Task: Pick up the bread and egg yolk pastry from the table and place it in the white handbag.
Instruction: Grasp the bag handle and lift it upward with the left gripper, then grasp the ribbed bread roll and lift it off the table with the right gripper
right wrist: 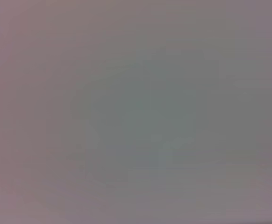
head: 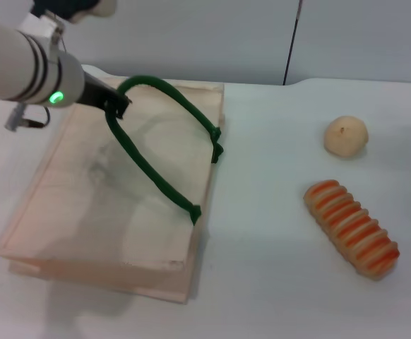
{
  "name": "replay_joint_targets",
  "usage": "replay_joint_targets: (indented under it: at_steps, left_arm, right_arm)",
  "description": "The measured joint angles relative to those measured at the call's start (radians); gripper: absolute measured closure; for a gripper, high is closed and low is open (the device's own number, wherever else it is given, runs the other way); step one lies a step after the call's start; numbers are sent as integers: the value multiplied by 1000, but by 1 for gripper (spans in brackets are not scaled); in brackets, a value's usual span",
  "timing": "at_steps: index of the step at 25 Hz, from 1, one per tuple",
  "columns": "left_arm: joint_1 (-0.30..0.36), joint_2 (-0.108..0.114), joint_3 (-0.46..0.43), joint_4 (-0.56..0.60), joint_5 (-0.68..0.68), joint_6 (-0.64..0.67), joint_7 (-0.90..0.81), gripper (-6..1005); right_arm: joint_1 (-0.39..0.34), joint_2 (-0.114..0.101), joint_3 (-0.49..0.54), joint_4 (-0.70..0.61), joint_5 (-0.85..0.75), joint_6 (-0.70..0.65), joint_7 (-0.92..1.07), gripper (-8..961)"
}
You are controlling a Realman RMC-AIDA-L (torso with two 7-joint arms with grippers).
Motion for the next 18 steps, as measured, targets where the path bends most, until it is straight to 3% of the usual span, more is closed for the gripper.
replay_joint_targets:
  at_steps: [18]
  left_arm:
    - [26, -2, -110, 383, 55, -238, 45, 870]
  right_arm:
    - [7, 0, -6, -2, -8, -72, -16, 135]
